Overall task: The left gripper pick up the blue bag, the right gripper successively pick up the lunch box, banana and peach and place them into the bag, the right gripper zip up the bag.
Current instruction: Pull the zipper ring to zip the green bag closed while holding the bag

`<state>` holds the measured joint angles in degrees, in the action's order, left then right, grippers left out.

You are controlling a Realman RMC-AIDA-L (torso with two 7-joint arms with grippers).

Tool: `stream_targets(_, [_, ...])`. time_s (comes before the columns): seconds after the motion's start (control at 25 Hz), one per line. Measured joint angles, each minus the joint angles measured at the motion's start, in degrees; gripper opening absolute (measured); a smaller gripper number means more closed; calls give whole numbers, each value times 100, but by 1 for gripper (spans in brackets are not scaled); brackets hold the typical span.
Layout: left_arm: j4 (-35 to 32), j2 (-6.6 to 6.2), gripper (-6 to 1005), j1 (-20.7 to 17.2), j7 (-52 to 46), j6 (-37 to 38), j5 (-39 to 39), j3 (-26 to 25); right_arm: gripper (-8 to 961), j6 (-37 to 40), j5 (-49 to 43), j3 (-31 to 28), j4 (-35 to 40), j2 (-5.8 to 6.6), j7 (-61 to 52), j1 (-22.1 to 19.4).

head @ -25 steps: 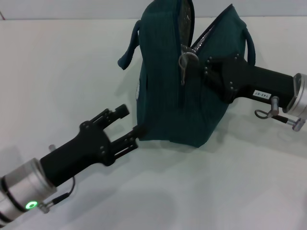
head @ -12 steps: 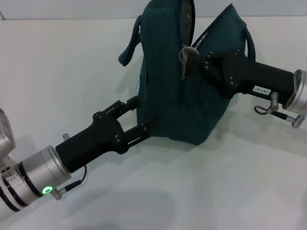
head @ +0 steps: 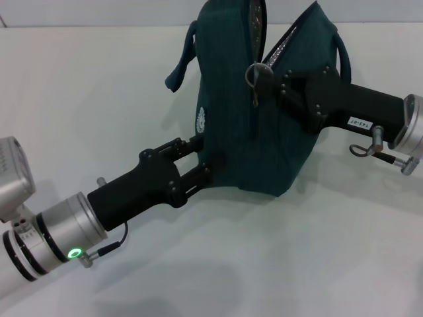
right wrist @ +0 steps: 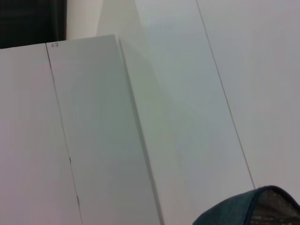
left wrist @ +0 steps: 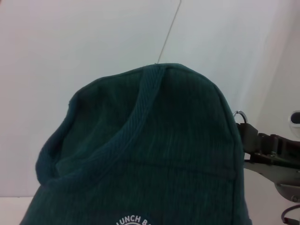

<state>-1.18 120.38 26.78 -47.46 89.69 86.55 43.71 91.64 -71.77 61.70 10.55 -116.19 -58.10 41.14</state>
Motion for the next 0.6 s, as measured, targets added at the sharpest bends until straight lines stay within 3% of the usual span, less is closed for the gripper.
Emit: stream_targets(0.6, [-45, -16, 319, 115, 45, -53, 260, 96, 5, 387, 323, 0, -7, 0, 3, -86])
